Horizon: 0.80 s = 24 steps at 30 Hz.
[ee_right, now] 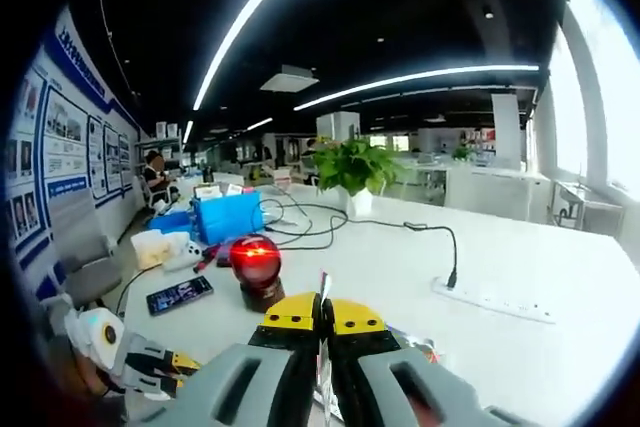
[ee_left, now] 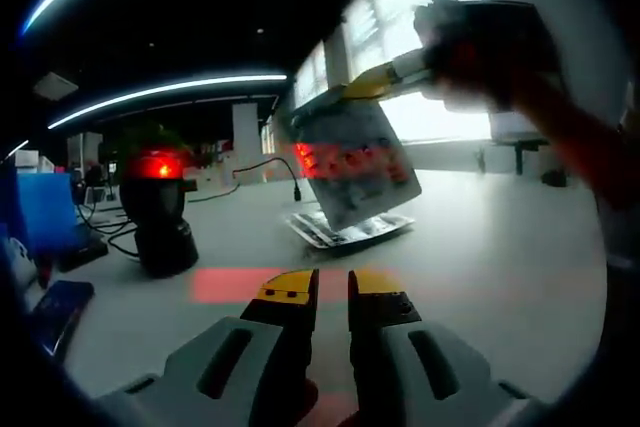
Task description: Clip sheet goods on table flip sheet goods clip sheet goods scan sheet goods put sheet goods back to table
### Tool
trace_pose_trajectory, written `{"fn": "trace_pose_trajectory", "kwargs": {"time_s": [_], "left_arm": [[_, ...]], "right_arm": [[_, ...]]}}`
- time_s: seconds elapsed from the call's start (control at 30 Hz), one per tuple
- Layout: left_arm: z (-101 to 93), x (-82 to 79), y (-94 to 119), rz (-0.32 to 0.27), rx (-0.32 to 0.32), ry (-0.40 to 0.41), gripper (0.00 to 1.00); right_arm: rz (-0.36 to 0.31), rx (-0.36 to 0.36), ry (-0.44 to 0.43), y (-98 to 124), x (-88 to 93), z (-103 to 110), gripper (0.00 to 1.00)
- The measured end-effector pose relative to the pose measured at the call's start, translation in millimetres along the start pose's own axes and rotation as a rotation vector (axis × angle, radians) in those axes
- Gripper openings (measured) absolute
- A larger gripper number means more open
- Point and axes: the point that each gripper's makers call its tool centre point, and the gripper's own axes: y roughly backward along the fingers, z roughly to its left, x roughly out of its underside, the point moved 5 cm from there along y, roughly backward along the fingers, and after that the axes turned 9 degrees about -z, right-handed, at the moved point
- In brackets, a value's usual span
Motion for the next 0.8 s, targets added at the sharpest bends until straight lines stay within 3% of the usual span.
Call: {"fn": "trace_pose_trajectory", "kwargs": {"time_s": [0.23, 0.43, 0.53, 0.8], "left_arm": [[0.2, 0.7, -1, 0.005, -0.005, -0.004, 0.05], [0.0, 1.0, -1, 0.009, -0.006, -0.007, 0.05], [-0.2, 1.1, -1, 0.010, -0.006, -0.007, 0.05], [0.0, 1.2, -1, 0.010, -0.008, -0.009, 0.05]], "right_arm": [[0.005, -0.031, -0.060, -2, 3.7, -4, 0.00], [0.026, -0.001, -0.058, -6, 11.7, -21, 0.00], [0.039, 0.034, 0.027, -9, 14.2, -35, 0.00], [0.128, 0.082, 0.101, -32, 37.2, -70, 0.00]]}}
